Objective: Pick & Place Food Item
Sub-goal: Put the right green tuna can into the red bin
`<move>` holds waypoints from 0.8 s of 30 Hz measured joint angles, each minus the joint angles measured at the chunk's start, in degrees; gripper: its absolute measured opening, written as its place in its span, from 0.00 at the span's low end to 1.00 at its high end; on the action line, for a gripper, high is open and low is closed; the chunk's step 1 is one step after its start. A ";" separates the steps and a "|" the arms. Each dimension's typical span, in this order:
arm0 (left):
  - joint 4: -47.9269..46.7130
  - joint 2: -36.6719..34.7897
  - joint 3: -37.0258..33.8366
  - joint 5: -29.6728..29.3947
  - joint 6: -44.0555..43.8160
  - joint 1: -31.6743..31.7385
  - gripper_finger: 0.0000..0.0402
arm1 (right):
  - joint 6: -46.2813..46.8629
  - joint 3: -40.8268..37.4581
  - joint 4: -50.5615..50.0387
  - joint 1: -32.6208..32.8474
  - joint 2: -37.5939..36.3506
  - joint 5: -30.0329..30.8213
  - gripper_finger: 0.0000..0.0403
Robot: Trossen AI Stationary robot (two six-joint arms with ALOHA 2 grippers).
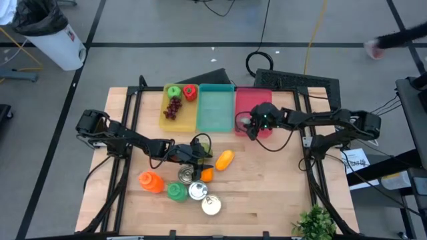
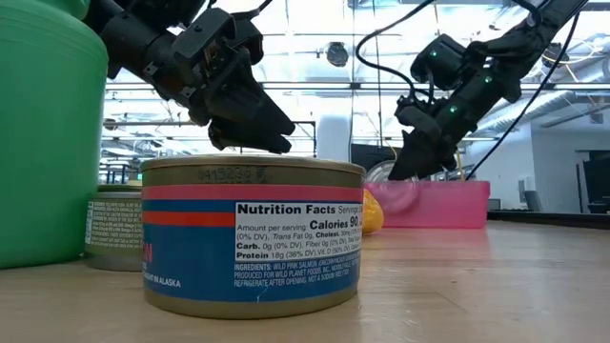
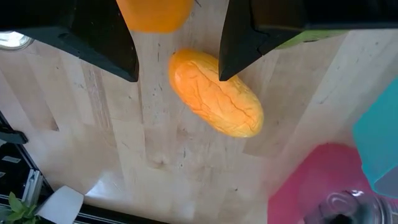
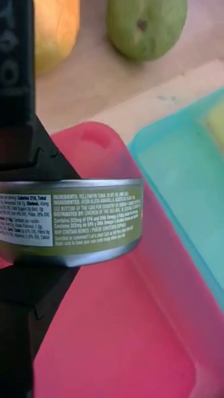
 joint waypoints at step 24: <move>-0.03 0.00 0.00 0.00 -0.28 0.00 0.57 | -15.88 0.02 0.86 0.15 -0.86 7.98 0.65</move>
